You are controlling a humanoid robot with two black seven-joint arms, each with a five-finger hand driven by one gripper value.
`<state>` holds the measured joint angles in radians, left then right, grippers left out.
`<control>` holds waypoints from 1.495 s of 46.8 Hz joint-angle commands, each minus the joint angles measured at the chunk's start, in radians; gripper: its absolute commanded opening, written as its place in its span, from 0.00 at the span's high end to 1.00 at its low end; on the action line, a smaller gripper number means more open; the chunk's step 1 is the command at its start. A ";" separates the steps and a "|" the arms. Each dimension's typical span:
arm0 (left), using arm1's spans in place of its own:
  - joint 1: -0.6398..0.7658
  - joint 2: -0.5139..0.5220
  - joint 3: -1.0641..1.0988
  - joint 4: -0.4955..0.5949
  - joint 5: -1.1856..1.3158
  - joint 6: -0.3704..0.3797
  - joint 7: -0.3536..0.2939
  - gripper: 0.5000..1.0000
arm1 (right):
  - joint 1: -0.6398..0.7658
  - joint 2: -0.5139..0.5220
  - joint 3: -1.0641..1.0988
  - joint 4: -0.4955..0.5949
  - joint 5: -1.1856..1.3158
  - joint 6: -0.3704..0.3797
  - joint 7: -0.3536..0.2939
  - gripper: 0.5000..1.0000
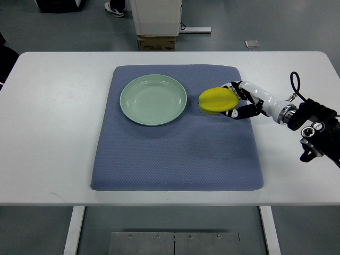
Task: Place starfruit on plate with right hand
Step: 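Lift the starfruit and carry it with the right hand over the plate, then lower the starfruit onto the green plate and open the right hand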
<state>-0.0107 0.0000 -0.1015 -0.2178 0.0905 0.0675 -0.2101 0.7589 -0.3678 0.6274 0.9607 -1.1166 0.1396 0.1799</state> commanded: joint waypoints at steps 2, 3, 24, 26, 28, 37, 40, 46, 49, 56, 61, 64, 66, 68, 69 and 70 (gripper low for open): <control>0.000 0.000 -0.001 0.000 0.000 0.000 0.000 0.00 | 0.016 0.012 0.000 -0.002 0.000 0.000 -0.010 0.76; 0.000 0.000 0.000 0.000 0.000 0.000 0.000 0.00 | 0.020 0.018 0.000 -0.002 0.000 0.000 -0.013 0.76; 0.000 0.000 0.000 0.000 0.000 0.000 0.000 0.00 | 0.120 0.139 -0.054 -0.033 0.001 0.000 -0.050 0.77; 0.000 0.000 0.000 0.000 0.000 0.000 0.000 0.00 | 0.131 0.151 -0.063 -0.046 0.003 0.000 -0.050 0.77; 0.000 0.000 0.000 0.000 0.000 0.000 0.000 0.00 | 0.140 0.168 -0.071 -0.060 0.003 0.000 -0.051 0.77; 0.000 0.000 0.000 0.000 0.000 0.000 0.000 0.00 | 0.183 0.243 -0.094 -0.125 0.003 -0.002 -0.066 0.77; 0.000 0.000 0.000 0.000 0.000 0.000 0.000 0.00 | 0.197 0.265 -0.101 -0.140 0.003 -0.003 -0.074 0.77; 0.000 0.000 0.000 0.000 0.000 0.000 0.000 0.00 | 0.215 0.311 -0.124 -0.169 0.003 -0.005 -0.096 0.77; 0.000 0.000 -0.001 -0.002 0.000 0.000 0.000 0.00 | 0.226 0.337 -0.130 -0.186 0.003 -0.005 -0.106 0.77; 0.000 0.000 0.000 0.000 0.000 0.000 0.000 0.00 | 0.257 0.368 -0.147 -0.224 0.003 -0.020 -0.138 0.77; 0.000 0.000 -0.001 0.000 0.000 0.000 0.000 0.00 | 0.275 0.368 -0.167 -0.258 0.003 -0.041 -0.163 0.77; 0.000 0.000 0.000 0.000 0.000 0.000 0.000 0.00 | 0.281 0.368 -0.178 -0.270 0.003 -0.054 -0.181 0.77; 0.000 0.000 0.000 0.000 0.000 0.000 0.000 0.00 | 0.283 0.368 -0.183 -0.275 0.003 -0.058 -0.192 0.77; 0.000 0.000 0.000 0.000 0.000 0.000 0.000 0.00 | 0.287 0.368 -0.184 -0.275 0.003 -0.061 -0.204 0.77; 0.000 0.000 -0.001 0.000 0.000 0.000 0.000 0.00 | 0.287 0.368 -0.184 -0.277 0.003 -0.064 -0.209 0.77; 0.000 0.000 0.000 0.000 0.000 0.000 0.000 0.00 | 0.287 0.368 -0.186 -0.275 0.003 -0.064 -0.217 0.77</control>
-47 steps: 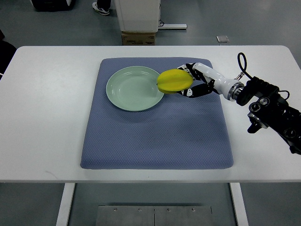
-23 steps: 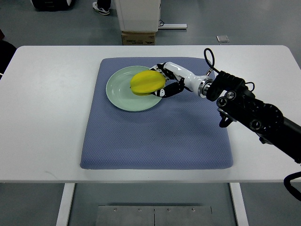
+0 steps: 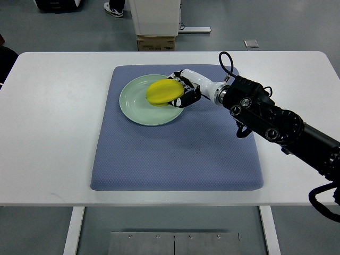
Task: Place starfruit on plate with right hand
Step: 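Lower the starfruit onto the green plate and open the right hand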
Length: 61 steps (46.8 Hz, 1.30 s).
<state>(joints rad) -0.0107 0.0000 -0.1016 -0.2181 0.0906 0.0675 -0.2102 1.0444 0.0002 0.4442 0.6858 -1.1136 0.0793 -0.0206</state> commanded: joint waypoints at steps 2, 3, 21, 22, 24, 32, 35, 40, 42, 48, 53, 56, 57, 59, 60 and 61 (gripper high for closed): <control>0.000 0.000 0.000 0.000 0.000 0.000 0.000 0.00 | 0.002 0.000 -0.015 -0.002 0.000 -0.009 -0.025 0.77; 0.000 0.000 -0.001 0.000 0.000 0.000 0.000 0.00 | 0.003 0.000 -0.021 -0.002 0.000 -0.012 -0.030 0.77; 0.000 0.000 0.000 0.000 0.000 0.000 0.000 0.00 | 0.017 0.000 -0.050 0.000 0.000 -0.036 -0.058 0.73; 0.000 0.000 0.000 0.000 0.000 0.000 0.000 0.00 | 0.019 0.000 -0.050 0.000 0.000 -0.038 -0.058 0.72; 0.000 0.000 0.000 0.000 0.000 0.000 0.000 0.00 | 0.022 0.000 -0.050 0.000 0.000 -0.039 -0.058 0.69; 0.000 0.000 0.000 0.000 0.000 0.000 0.000 0.00 | 0.031 0.000 -0.050 0.005 0.003 -0.041 -0.056 0.33; 0.000 0.000 0.000 -0.001 0.000 0.000 0.000 0.00 | 0.029 0.000 -0.048 0.005 0.006 -0.041 -0.055 0.22; 0.000 0.000 0.000 0.000 0.000 0.000 0.000 0.00 | 0.029 0.000 -0.048 0.008 0.006 -0.041 -0.050 0.06; 0.000 0.000 0.000 0.000 0.000 0.000 0.000 0.00 | 0.029 0.000 -0.048 0.008 0.006 -0.041 -0.050 0.04; 0.000 0.000 0.000 0.000 0.000 0.000 0.000 0.00 | 0.029 0.000 -0.048 0.008 0.021 -0.041 -0.048 0.01; 0.000 0.000 -0.001 0.000 0.000 0.000 0.000 0.00 | 0.029 0.000 -0.048 0.008 0.041 -0.041 -0.047 0.00; 0.000 0.000 0.000 0.000 0.000 0.000 0.000 0.00 | 0.029 0.000 -0.045 0.009 0.043 -0.041 -0.045 0.00; 0.000 0.000 -0.001 0.000 0.000 0.000 0.000 0.00 | 0.029 0.000 -0.045 0.009 0.043 -0.041 -0.045 0.00; 0.000 0.000 0.000 0.000 0.000 0.000 0.000 0.00 | 0.029 0.000 -0.042 0.009 0.044 -0.041 -0.045 0.00; 0.000 0.000 0.000 0.000 0.000 0.000 0.000 0.00 | 0.028 0.000 -0.042 0.009 0.046 -0.041 -0.045 0.00; 0.000 0.000 -0.001 0.000 0.000 0.000 0.000 0.00 | 0.028 0.000 -0.041 0.009 0.049 -0.041 -0.045 0.00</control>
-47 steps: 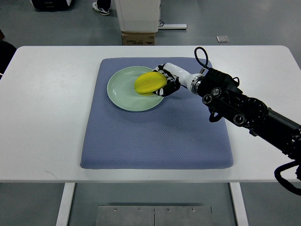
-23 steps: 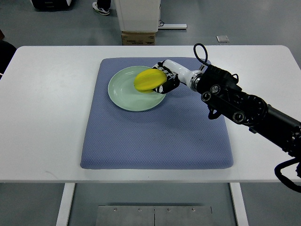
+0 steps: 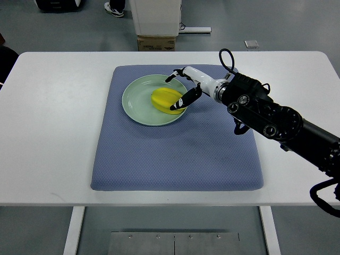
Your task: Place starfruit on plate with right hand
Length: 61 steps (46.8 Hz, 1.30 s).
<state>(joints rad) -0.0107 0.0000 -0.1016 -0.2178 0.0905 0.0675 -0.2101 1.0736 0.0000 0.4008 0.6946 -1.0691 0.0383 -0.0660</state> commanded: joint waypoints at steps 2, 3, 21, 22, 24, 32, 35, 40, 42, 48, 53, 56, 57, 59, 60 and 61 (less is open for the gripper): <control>0.000 0.000 -0.001 0.000 0.000 0.000 0.000 0.00 | -0.003 0.000 0.004 0.002 0.015 0.000 0.002 0.00; 0.000 0.000 0.000 0.000 0.000 0.000 0.000 0.00 | -0.003 0.000 0.006 0.002 0.023 -0.001 0.002 0.00; 0.000 0.000 0.000 0.000 0.000 0.000 0.000 0.00 | -0.023 0.000 0.108 0.037 0.149 -0.012 0.008 0.00; 0.000 0.000 0.000 0.000 0.000 0.000 0.000 0.00 | -0.027 0.000 0.118 0.037 0.155 -0.012 0.008 0.01; 0.000 0.000 0.000 0.000 0.000 0.000 0.000 0.00 | -0.037 0.000 0.141 0.037 0.166 -0.014 0.008 0.01; 0.000 0.000 0.000 0.000 0.000 0.000 0.000 0.00 | -0.093 -0.032 0.245 0.037 0.176 -0.035 0.008 0.01; 0.000 0.000 0.000 0.000 0.000 0.000 0.000 0.00 | -0.115 -0.040 0.292 0.037 0.192 -0.049 0.008 0.01; 0.000 0.000 -0.001 0.000 0.000 0.000 0.000 0.00 | -0.150 -0.057 0.352 0.037 0.233 -0.067 0.009 0.01; 0.000 0.000 0.000 0.000 0.000 0.000 0.000 0.00 | -0.164 -0.064 0.371 0.036 0.253 -0.078 0.009 0.01; 0.000 0.000 -0.001 0.000 0.000 0.000 0.000 0.00 | -0.199 -0.078 0.406 0.037 0.302 -0.115 0.046 0.01; 0.000 0.000 0.000 0.000 0.000 0.000 0.000 0.00 | -0.230 -0.084 0.437 0.037 0.334 -0.143 0.060 0.01; 0.000 0.000 -0.001 0.000 0.000 0.000 0.000 0.00 | -0.248 -0.086 0.466 0.037 0.344 -0.150 0.063 0.01; 0.000 0.000 -0.001 0.000 0.000 0.000 0.000 0.00 | -0.253 -0.086 0.477 0.037 0.345 -0.152 0.066 0.01; 0.000 0.000 -0.001 0.000 0.000 0.000 0.000 0.00 | -0.264 -0.086 0.498 0.037 0.347 -0.152 0.071 0.01; 0.000 0.000 0.000 0.000 0.000 0.000 0.000 0.00 | -0.270 -0.086 0.509 0.037 0.347 -0.153 0.072 0.01; 0.000 0.000 -0.001 0.000 0.000 0.000 0.000 0.00 | -0.276 -0.086 0.519 0.037 0.347 -0.153 0.075 0.01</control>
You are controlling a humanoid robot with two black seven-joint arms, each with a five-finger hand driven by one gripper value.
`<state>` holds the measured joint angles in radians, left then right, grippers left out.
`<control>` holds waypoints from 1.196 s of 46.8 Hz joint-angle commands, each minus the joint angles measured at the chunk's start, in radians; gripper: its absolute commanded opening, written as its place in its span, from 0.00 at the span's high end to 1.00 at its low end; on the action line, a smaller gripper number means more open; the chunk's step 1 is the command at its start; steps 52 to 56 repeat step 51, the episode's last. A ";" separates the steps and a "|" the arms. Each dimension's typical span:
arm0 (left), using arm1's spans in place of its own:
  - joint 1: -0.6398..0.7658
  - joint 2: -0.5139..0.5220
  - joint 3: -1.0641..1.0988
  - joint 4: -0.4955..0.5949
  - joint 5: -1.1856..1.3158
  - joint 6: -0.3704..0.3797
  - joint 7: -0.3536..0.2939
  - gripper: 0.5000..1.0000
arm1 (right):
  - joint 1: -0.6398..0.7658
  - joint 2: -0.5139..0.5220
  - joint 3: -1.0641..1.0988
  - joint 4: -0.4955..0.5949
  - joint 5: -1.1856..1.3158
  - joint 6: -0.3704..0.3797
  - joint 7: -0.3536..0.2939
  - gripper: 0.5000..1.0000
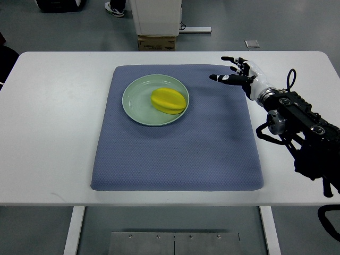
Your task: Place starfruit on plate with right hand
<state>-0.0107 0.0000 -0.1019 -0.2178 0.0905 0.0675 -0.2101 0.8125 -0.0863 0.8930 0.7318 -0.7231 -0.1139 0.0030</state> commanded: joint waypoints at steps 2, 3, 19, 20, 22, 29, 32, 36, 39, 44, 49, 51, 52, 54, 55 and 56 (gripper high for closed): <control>0.000 0.000 0.001 0.000 0.000 0.000 0.000 0.00 | -0.024 0.000 0.046 0.000 0.002 -0.001 0.012 0.01; 0.000 0.000 0.001 0.000 0.000 0.000 0.000 0.00 | -0.029 0.000 0.053 0.000 0.002 -0.001 0.017 0.01; 0.000 0.000 0.001 0.000 0.000 0.000 0.000 0.00 | -0.101 0.000 0.161 0.003 0.037 -0.003 0.084 0.00; 0.000 0.000 0.001 0.000 0.000 0.000 0.000 0.00 | -0.105 0.000 0.168 0.003 0.040 -0.003 0.092 0.00; 0.000 0.000 0.001 0.000 0.000 0.000 0.000 0.00 | -0.111 0.002 0.182 0.003 0.047 -0.003 0.106 0.00; 0.000 0.000 0.001 0.000 0.000 0.000 0.000 0.00 | -0.134 0.002 0.204 0.008 0.062 -0.003 0.159 0.00; 0.000 0.000 -0.001 0.000 0.000 0.000 0.000 0.00 | -0.154 0.002 0.214 0.024 0.062 -0.003 0.202 0.00; 0.000 0.000 0.001 0.000 0.000 0.000 0.000 0.00 | -0.184 0.007 0.238 0.063 0.062 -0.001 0.258 0.00; 0.000 0.000 0.001 0.000 0.000 0.000 0.000 0.00 | -0.199 0.013 0.242 0.083 0.062 -0.001 0.262 0.00; 0.000 0.000 -0.001 0.000 0.000 0.000 0.000 0.00 | -0.217 0.014 0.247 0.101 0.062 -0.003 0.262 0.00; 0.000 0.000 0.001 0.000 0.000 0.000 0.000 0.00 | -0.222 0.016 0.251 0.101 0.062 -0.003 0.262 0.00; 0.000 0.000 -0.001 0.000 0.000 0.000 0.000 0.00 | -0.228 0.016 0.251 0.101 0.062 -0.003 0.265 0.00; 0.000 0.000 -0.001 0.000 0.000 0.000 0.000 0.00 | -0.228 0.016 0.251 0.101 0.062 -0.003 0.265 0.00; 0.000 0.000 -0.001 0.000 0.000 0.000 0.000 0.00 | -0.228 0.016 0.251 0.101 0.062 -0.003 0.265 0.00; 0.000 0.000 -0.001 0.000 0.000 0.000 0.000 0.00 | -0.228 0.016 0.251 0.101 0.062 -0.003 0.265 0.00; 0.000 0.000 -0.001 0.000 0.000 0.000 0.000 0.00 | -0.228 0.016 0.251 0.101 0.062 -0.003 0.265 0.00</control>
